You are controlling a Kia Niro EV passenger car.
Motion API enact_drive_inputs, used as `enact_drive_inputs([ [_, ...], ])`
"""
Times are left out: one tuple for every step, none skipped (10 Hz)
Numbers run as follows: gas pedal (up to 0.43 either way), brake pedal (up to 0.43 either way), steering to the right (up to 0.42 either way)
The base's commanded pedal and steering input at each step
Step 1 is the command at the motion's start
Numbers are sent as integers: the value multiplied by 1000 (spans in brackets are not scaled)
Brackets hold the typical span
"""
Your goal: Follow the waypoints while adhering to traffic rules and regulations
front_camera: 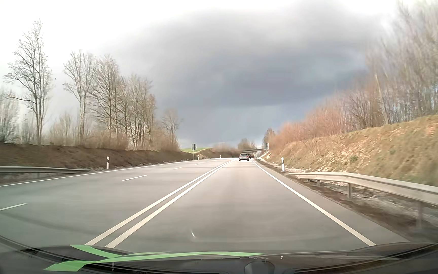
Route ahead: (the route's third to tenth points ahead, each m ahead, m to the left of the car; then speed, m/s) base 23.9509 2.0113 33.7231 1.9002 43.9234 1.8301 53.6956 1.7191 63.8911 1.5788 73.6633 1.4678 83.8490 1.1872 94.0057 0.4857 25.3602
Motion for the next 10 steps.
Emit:
enact_drive_inputs([
  [169,0,3],
  [169,0,3],
  [157,0,3],
  [150,0,4],
  [150,0,4],
  [138,0,4],
  [130,0,4],
  [118,0,4],
  [110,0,4],
  [110,0,4],
])
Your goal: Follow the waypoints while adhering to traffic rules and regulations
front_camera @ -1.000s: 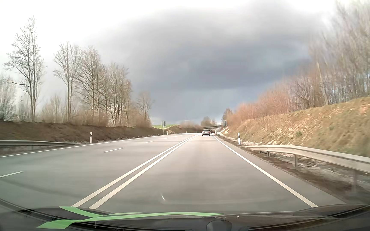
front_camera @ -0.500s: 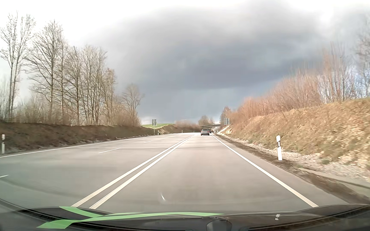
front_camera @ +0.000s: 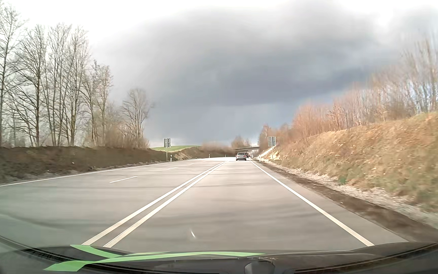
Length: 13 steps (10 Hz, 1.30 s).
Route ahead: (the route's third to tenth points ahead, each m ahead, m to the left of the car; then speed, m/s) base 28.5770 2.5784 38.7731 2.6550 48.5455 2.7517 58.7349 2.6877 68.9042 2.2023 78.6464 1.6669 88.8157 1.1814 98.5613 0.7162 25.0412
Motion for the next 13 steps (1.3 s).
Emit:
enact_drive_inputs([
  [98,0,4],
  [98,0,4],
  [87,0,4],
  [87,0,4],
  [67,0,3],
  [67,0,2],
  [67,0,1],
  [67,0,1],
  [67,0,1],
  [67,0,1],
  [67,0,0],
  [67,0,0],
  [67,0,-1],
])
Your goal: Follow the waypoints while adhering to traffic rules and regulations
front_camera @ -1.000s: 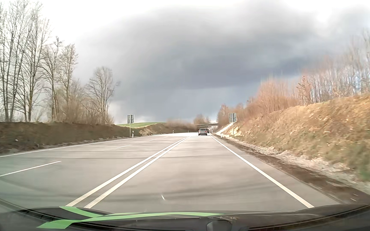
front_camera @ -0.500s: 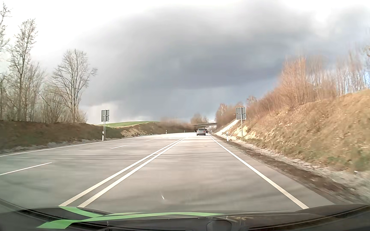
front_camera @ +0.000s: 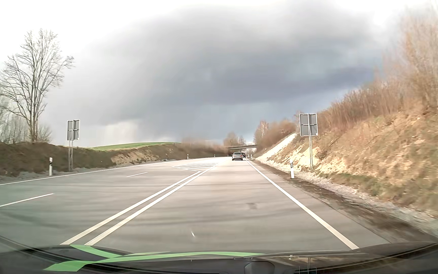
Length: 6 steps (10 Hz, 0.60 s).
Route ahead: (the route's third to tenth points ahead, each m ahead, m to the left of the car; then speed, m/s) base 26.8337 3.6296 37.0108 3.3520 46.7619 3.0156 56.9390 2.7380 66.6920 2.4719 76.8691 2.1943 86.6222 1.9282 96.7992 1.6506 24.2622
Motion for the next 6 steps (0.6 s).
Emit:
enact_drive_inputs([
  [67,0,-3],
  [67,0,-3],
  [67,0,-3],
  [67,0,-3],
  [67,0,-4],
  [67,0,-3],
])
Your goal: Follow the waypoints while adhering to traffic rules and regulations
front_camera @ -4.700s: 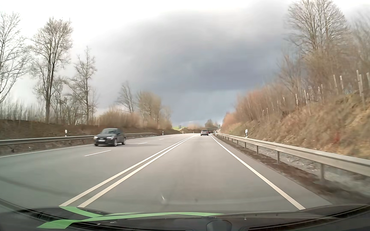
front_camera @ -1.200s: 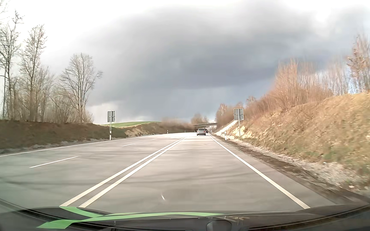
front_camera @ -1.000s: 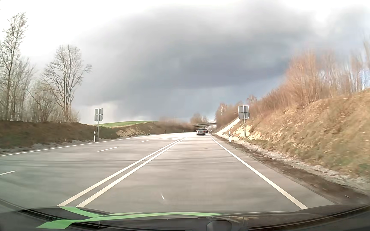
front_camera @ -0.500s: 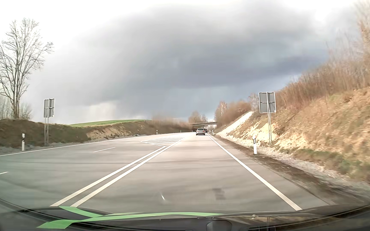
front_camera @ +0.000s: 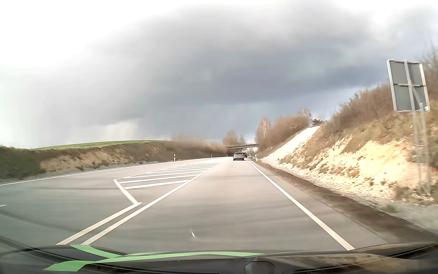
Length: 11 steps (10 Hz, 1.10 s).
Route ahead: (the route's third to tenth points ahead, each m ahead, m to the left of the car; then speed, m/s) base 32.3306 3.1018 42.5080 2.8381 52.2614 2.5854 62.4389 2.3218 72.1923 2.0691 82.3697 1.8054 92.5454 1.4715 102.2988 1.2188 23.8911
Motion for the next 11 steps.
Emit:
enact_drive_inputs([
  [67,0,-3],
  [67,0,-3],
  [67,0,-3],
  [67,0,-3],
  [67,0,-2],
  [67,0,0],
  [67,0,2],
  [67,0,3],
  [67,0,3],
  [67,0,1],
  [67,0,0],
])
